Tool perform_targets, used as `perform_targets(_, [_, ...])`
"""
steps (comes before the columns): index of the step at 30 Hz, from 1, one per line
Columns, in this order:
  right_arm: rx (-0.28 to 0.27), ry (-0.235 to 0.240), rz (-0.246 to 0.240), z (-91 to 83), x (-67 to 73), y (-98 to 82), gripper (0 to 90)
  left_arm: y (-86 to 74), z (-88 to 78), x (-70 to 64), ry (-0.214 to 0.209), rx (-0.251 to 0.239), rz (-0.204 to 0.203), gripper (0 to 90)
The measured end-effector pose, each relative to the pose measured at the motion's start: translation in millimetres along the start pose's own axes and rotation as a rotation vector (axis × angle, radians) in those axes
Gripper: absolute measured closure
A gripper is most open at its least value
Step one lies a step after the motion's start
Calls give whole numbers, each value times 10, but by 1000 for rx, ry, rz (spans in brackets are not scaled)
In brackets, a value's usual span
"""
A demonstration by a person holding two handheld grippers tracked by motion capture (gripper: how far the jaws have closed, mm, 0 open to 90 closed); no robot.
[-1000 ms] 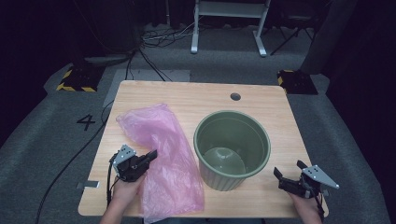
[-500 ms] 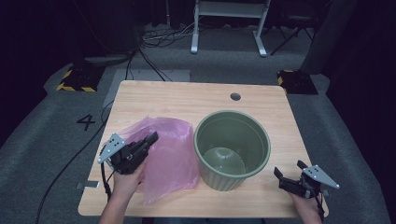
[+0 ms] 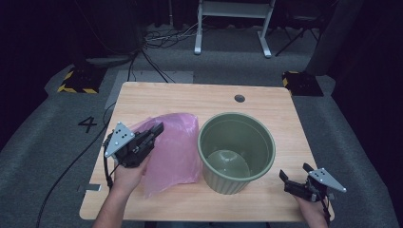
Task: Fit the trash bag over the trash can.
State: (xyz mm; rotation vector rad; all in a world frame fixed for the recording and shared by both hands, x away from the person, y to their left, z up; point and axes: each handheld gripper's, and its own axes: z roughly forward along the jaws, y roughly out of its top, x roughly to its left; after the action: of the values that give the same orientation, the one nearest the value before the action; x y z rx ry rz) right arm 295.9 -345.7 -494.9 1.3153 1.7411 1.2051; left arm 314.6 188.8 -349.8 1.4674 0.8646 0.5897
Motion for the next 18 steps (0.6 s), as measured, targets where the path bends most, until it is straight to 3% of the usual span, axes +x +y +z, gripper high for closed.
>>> perform_targets(6, [-1, -2, 1, -7, -6, 1, 0, 196, -2, 8, 6, -29, 30, 894])
perform_targets(11, [1, -2, 2, -5, -5, 0, 0, 484, 5, -12, 26, -52, 66, 894])
perform_targets(18, [-3, 1, -1, -4, -1, 8, 0, 865, 18, -48, 49, -106, 80, 894])
